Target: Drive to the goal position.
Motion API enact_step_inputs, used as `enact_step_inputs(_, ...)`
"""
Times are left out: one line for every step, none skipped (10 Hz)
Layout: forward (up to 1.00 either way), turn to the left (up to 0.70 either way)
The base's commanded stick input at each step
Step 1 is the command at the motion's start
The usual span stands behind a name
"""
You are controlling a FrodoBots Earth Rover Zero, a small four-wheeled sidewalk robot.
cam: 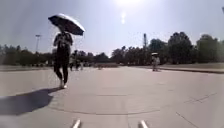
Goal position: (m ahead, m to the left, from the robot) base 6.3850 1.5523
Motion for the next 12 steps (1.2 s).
enact_step_inputs(0.70,0.00)
enact_step_inputs(0.70,0.00)
enact_step_inputs(0.70,0.01)
enact_step_inputs(0.70,0.06)
enact_step_inputs(0.70,0.10)
enact_step_inputs(0.70,0.20)
enact_step_inputs(0.70,0.34)
enact_step_inputs(0.70,0.22)
enact_step_inputs(0.70,0.11)
enact_step_inputs(0.70,0.02)
enact_step_inputs(0.70,0.00)
enact_step_inputs(0.70,0.00)
